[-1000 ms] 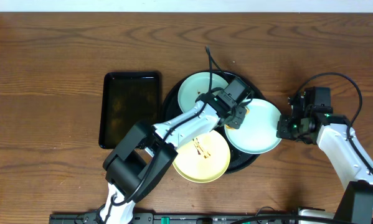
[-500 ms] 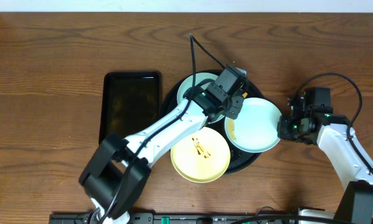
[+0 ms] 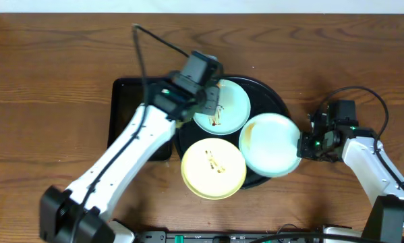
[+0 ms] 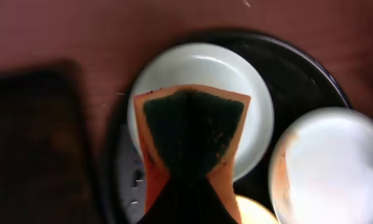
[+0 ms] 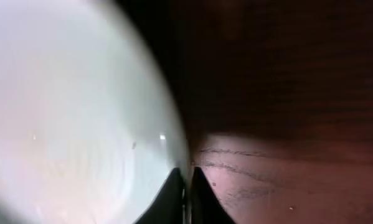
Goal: Clean dirty plates on tray and stack at the side
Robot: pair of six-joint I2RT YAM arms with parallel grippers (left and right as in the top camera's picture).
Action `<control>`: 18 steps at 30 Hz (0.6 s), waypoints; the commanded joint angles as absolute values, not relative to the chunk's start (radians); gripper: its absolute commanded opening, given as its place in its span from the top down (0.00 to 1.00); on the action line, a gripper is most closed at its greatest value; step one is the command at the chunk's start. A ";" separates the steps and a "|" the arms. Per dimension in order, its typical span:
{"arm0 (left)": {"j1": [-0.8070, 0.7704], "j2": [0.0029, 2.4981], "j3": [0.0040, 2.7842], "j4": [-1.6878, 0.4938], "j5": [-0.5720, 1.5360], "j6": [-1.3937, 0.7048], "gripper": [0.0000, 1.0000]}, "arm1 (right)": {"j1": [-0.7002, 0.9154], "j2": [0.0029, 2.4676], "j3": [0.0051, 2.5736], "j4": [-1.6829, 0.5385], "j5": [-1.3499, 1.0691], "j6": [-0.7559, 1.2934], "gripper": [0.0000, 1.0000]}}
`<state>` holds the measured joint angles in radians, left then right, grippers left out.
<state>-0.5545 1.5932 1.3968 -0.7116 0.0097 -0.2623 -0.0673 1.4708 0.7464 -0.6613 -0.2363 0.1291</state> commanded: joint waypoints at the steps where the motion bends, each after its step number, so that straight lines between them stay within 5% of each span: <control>1: -0.527 1.554 1.426 -0.739 -0.012 -0.264 0.92 | -0.071 1.473 0.732 -0.641 -0.241 0.139 0.99; 10: -0.522 1.554 1.424 -0.785 -0.012 -0.264 0.93 | -0.072 1.452 0.775 -0.611 -0.224 0.138 0.99; 18: -0.522 1.554 1.423 -0.786 -0.012 -0.263 0.92 | -0.070 1.422 1.008 -0.810 -0.069 0.096 0.99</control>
